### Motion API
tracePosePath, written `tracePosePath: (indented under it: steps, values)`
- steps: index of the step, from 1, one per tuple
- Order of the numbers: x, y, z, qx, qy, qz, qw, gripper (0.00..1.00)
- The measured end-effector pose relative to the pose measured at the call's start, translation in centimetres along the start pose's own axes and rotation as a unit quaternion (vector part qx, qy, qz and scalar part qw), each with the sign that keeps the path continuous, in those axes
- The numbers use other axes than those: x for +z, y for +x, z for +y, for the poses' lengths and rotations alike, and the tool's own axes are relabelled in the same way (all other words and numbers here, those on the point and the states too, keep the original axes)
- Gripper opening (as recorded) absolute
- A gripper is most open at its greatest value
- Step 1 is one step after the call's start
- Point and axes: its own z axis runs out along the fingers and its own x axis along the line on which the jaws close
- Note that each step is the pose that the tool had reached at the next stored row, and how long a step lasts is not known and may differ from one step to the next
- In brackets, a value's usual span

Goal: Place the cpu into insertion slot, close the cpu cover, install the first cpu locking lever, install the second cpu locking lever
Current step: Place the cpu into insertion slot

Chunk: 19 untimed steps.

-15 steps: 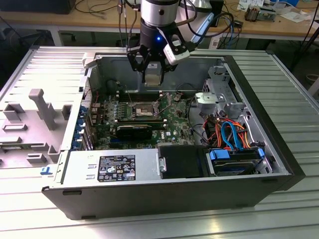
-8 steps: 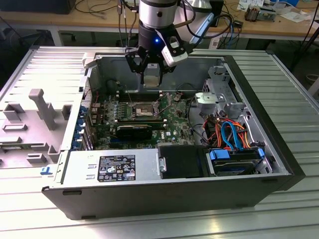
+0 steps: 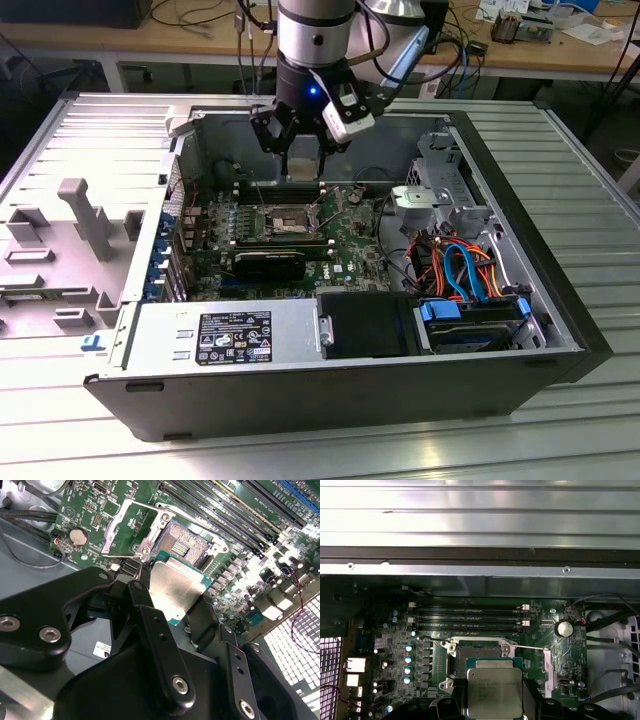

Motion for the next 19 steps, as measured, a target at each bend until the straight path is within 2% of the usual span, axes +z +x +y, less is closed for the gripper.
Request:
tracePosePath:
  steps: [19]
  values:
    - [1.19,0.04,-0.22,0.0,0.0,0.0,1.0,0.54]
